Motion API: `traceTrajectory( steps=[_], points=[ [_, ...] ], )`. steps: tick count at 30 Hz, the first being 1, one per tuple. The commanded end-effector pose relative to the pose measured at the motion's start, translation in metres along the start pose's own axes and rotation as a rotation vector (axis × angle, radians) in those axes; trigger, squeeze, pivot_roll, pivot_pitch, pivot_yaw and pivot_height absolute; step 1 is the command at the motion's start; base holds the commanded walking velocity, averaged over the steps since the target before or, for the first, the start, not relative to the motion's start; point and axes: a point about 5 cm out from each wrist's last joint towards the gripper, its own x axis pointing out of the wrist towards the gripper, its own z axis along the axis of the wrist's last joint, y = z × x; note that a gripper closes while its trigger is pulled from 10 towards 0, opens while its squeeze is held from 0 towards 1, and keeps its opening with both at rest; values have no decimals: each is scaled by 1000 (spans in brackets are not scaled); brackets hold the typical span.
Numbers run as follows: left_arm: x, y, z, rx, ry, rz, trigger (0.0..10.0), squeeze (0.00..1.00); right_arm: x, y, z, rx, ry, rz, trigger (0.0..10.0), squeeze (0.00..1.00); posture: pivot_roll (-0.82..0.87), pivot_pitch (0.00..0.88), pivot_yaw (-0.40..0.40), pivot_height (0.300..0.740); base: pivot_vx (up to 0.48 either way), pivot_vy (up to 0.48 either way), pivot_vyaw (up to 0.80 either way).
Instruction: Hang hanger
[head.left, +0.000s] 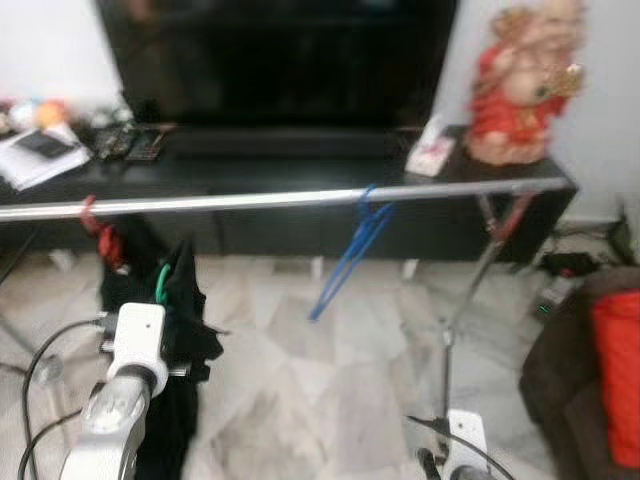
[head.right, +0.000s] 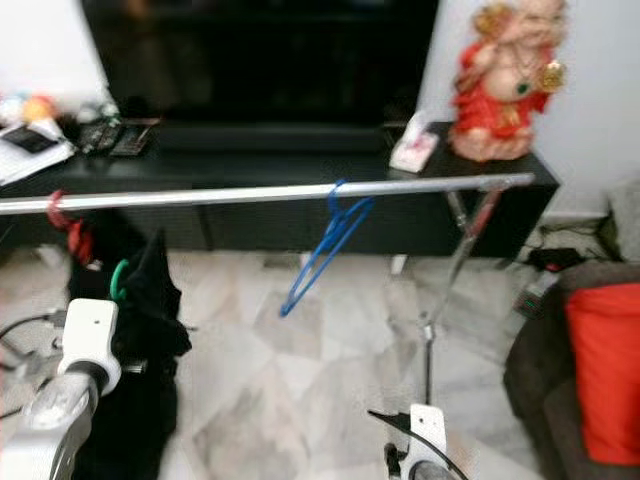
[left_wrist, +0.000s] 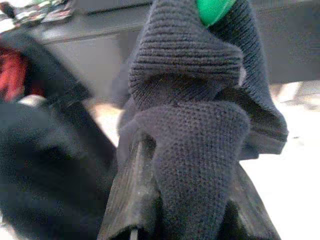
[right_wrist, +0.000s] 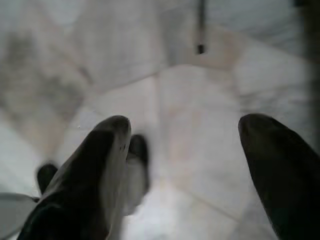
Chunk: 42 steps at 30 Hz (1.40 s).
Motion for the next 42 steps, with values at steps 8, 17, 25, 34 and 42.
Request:
traceTrajectory(
  steps=[8,17,25,34,42],
  points=[
    [-3,15,8,39,-46,44,10000,0,1,16,12,-14,-32,43,10000,0,-18,0,-12,740,322,0,0],
    [-3,14,8,49,-58,43,10000,0,1,16,13,-17,-32,43,10000,0,-19,0,-13,740,301,0,0],
    [-3,15,12,54,-110,58,10000,0,1,16,13,-28,-34,45,10000,0,-18,0,-16,740,0,0,0],
    [14,22,12,92,-80,94,10000,0,1,16,14,-35,-34,48,10000,0,-20,0,-22,740,0,0,0],
    [30,31,17,102,-67,125,10000,0,1,15,14,-39,-35,49,10000,0,-28,0,-23,740,0,0,0]
  ],
)
